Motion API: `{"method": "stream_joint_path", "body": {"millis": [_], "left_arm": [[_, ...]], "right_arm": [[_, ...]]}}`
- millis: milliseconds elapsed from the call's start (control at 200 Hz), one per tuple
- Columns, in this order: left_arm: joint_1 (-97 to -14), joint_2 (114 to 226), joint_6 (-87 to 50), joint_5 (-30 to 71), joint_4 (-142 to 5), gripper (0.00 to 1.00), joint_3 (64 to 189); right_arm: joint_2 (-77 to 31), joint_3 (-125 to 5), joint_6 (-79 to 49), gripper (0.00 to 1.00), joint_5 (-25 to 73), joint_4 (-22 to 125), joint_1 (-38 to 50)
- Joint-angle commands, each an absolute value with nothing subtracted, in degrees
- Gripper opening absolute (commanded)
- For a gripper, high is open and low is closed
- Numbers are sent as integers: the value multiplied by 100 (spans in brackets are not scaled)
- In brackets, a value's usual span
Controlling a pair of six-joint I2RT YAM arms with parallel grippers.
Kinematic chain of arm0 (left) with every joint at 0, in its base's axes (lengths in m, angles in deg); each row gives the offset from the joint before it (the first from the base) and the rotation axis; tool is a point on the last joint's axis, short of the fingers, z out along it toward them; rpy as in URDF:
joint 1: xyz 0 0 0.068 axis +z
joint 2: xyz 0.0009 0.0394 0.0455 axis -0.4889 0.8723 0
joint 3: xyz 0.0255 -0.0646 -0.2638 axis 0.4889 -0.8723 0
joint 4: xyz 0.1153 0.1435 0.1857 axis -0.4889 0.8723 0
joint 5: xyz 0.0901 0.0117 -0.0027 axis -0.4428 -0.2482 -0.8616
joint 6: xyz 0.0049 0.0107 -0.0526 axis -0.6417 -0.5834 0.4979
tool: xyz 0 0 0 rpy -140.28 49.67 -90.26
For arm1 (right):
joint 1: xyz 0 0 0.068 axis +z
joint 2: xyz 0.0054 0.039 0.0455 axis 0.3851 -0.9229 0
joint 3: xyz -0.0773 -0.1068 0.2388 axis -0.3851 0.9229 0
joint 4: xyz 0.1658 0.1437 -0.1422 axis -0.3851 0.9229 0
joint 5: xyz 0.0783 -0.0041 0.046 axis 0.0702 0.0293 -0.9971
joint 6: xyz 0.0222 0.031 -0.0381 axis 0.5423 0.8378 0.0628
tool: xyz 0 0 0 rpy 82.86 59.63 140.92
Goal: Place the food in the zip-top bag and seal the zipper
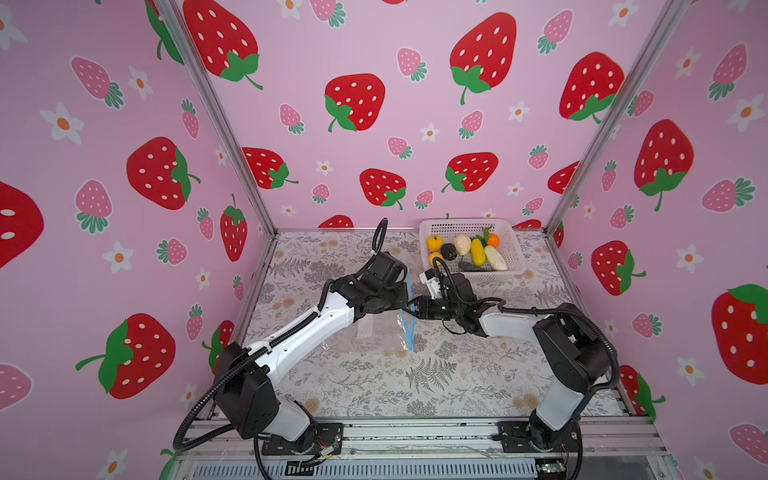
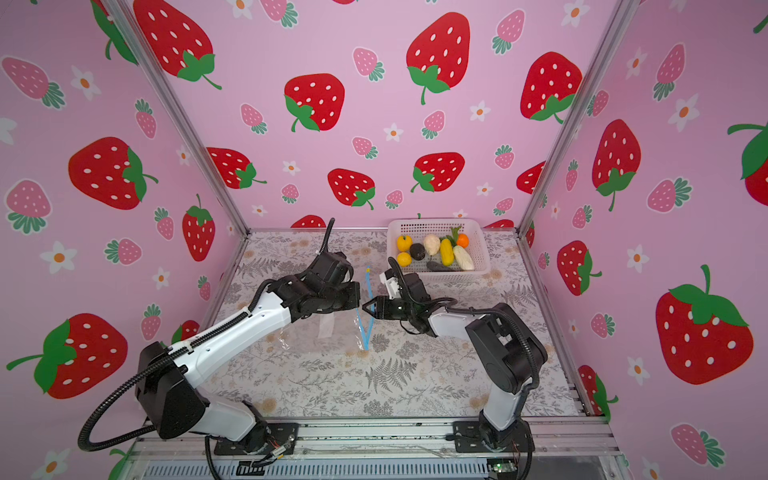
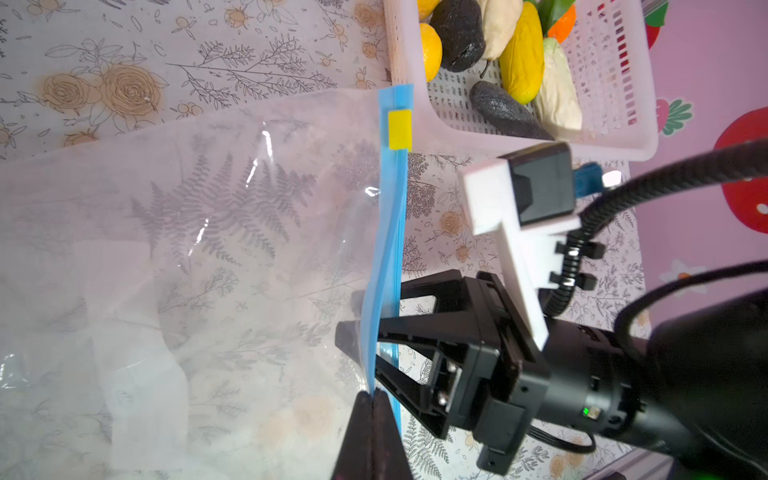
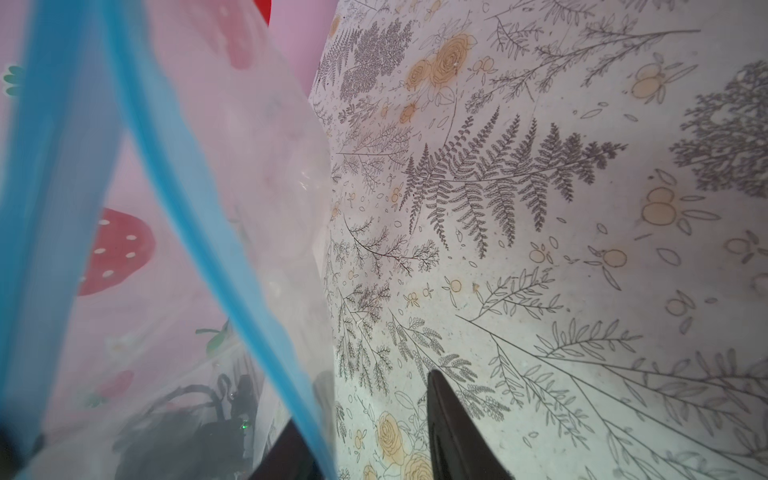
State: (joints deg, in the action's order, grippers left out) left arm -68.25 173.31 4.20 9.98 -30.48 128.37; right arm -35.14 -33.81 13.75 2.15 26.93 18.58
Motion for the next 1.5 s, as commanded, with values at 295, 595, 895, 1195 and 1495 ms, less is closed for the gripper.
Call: {"method": "stream_joint_path", "body": {"millis": [295, 595, 895, 1195, 1495], "left_arm": [[-6740, 17500, 772, 909, -3286, 0, 12897], [-6658, 17324, 873, 757, -3374, 0, 12772], [-6648, 17381, 829, 840, -3385, 0, 12821], [-6642, 17462, 776, 913, -3372, 0, 12934], [-6649, 17533, 788, 959, -3412, 0, 12947]], "right_arm": [[-2467, -3447, 745, 43, 541, 3595, 1732], [-2668, -4834, -785, 41, 1690, 6062, 899], [-4554, -7285, -1709, 41, 3280, 7695, -232], [-6127, -9542, -2274, 40, 3782, 9693, -657], [-5925, -9221, -2376, 39, 3787, 9864, -657]]}}
